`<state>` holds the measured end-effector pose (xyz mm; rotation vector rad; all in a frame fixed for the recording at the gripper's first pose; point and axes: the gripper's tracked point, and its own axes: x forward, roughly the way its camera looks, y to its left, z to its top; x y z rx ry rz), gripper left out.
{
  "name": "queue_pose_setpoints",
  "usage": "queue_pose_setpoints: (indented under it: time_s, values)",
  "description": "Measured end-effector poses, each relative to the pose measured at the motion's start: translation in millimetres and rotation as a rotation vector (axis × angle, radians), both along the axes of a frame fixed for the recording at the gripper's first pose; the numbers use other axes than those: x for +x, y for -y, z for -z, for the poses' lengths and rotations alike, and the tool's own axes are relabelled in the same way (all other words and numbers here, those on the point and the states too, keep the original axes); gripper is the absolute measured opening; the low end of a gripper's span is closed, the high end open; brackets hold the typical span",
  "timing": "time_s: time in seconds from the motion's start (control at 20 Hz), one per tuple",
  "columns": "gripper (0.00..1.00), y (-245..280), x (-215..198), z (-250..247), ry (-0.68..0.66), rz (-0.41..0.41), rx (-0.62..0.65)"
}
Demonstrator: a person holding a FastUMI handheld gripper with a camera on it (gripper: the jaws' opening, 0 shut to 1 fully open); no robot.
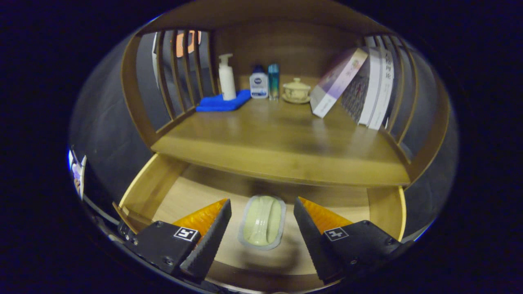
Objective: Pull open the drawer, take out the items inside it, and place them on the countertop above the cabinet.
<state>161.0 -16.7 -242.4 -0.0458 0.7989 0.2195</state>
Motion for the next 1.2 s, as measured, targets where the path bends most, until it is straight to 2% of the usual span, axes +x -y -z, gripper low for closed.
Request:
queue_pose_setpoints:
  time_s: [0.15, 0.3, 0.35, 0.55, 0.75, 0.8, 0.95, 1.2]
  values:
    - [0.92, -2.9, 2.2, 23.1, -0.133, 0.023, 0.004]
    - [0.89, -9.5, -0.9, 39.4, -0.228, 0.006, -0.015]
    - [0.86, -10.7, -2.8, 44.2, -0.26, 0.006, -0.024]
    - [0.79, -6.3, 3.9, 49.4, -0.319, 0.029, -0.057]
    - [0.41, -2.3, 5.8, 57.8, -0.376, 0.073, -0.042]
    - [0.39, -2.7, 6.3, 57.7, -0.384, 0.07, -0.04]
    - [0.25, -2.1, 2.6, 55.0, -0.373, 0.064, -0.029]
    - [0.22, 2.9, -11.4, 34.3, -0.333, 0.041, -0.034]
